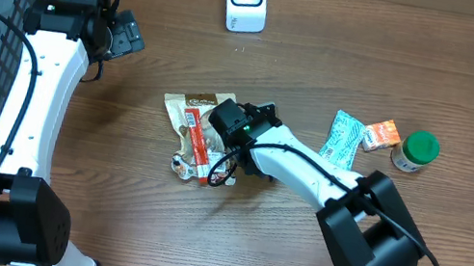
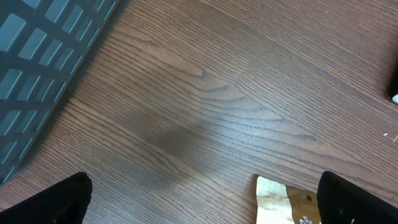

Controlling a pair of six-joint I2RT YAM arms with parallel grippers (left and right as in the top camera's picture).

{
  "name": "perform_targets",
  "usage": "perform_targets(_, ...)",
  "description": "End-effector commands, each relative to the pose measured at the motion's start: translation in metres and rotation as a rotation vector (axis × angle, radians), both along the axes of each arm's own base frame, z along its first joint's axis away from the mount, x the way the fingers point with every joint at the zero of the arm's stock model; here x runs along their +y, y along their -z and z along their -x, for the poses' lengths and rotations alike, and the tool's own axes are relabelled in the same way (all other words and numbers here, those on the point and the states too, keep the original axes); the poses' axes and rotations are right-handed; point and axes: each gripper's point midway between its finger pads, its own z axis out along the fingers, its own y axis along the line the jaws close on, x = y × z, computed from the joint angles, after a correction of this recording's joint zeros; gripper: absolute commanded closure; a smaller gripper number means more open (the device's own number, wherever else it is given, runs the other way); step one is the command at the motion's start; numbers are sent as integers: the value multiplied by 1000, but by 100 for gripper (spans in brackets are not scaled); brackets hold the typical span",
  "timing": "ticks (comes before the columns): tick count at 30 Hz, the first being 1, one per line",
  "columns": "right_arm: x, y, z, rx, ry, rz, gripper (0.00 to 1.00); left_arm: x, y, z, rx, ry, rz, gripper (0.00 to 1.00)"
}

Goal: Scan the item barcode

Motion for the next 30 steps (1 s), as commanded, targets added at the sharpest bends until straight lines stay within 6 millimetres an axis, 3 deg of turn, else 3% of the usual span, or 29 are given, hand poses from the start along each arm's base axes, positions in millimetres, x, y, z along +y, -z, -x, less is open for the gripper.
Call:
perform_targets(1,-9,2,-5,-34,-2,61,85,2,-6,0,-11,13,-12,0)
perform_targets(14,-13,16,-5,-23,-4,107,84,2,-6,0,-11,13,-12,0)
perform_targets(17,-11,17,-5,-22,-3,95,75,2,-6,0,-11,14,-12,0)
perform_targets(23,-8,20,-3,2,3,65,67,2,-6,0,-11,13,-12,0)
perform_targets(27,-8,7,-12,-7,20,56,61,2,-6,0,-11,14,-12,0)
perform_targets(30,-6,-15,-23,-26,37,37,55,2,-6,0,-11,14,-12,0)
